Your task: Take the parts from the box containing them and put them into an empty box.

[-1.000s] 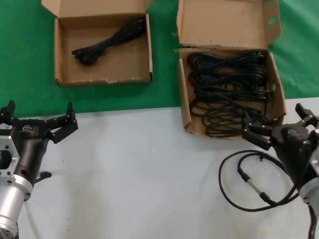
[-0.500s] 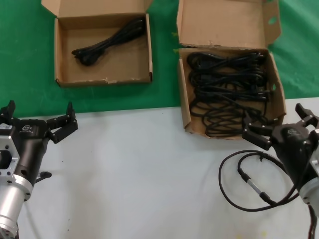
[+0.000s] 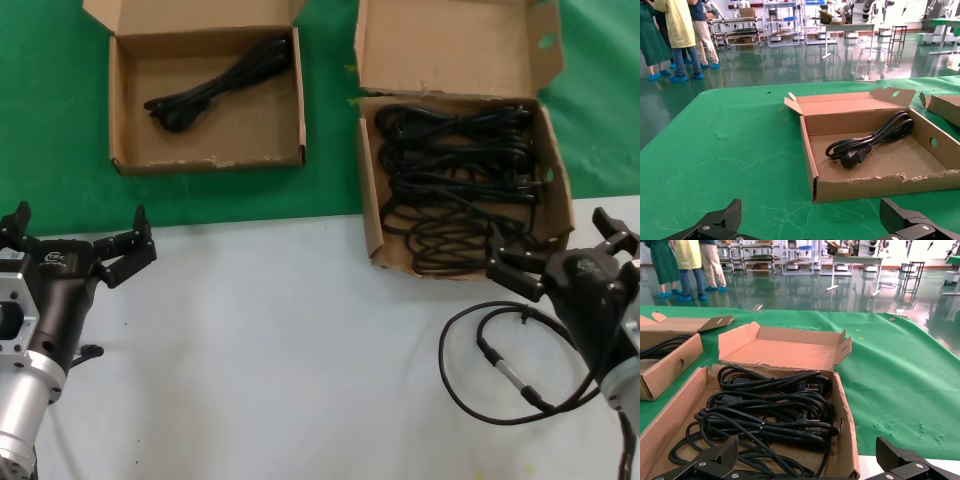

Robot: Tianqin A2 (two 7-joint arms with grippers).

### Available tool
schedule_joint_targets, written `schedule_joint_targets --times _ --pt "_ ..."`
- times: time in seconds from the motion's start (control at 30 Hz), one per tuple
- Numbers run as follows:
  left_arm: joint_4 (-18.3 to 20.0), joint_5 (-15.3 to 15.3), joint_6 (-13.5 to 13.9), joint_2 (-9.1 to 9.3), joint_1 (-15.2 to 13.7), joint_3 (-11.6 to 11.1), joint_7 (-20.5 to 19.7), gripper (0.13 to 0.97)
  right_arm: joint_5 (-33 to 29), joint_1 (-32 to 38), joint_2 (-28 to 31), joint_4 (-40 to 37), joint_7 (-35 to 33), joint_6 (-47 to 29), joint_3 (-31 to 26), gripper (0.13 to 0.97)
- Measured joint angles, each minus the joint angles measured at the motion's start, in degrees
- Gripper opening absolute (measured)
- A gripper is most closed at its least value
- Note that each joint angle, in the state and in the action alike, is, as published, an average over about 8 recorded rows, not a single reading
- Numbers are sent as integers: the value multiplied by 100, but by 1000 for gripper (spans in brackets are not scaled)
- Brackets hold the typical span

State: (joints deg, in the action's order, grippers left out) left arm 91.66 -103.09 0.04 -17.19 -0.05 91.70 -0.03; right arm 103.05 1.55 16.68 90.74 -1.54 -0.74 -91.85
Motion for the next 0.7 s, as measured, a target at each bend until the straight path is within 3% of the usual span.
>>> schedule_joint_targets --times 0.7 --pt "0 0 0 0 0 0 0 966 0 0 0 0 0 0 0 966"
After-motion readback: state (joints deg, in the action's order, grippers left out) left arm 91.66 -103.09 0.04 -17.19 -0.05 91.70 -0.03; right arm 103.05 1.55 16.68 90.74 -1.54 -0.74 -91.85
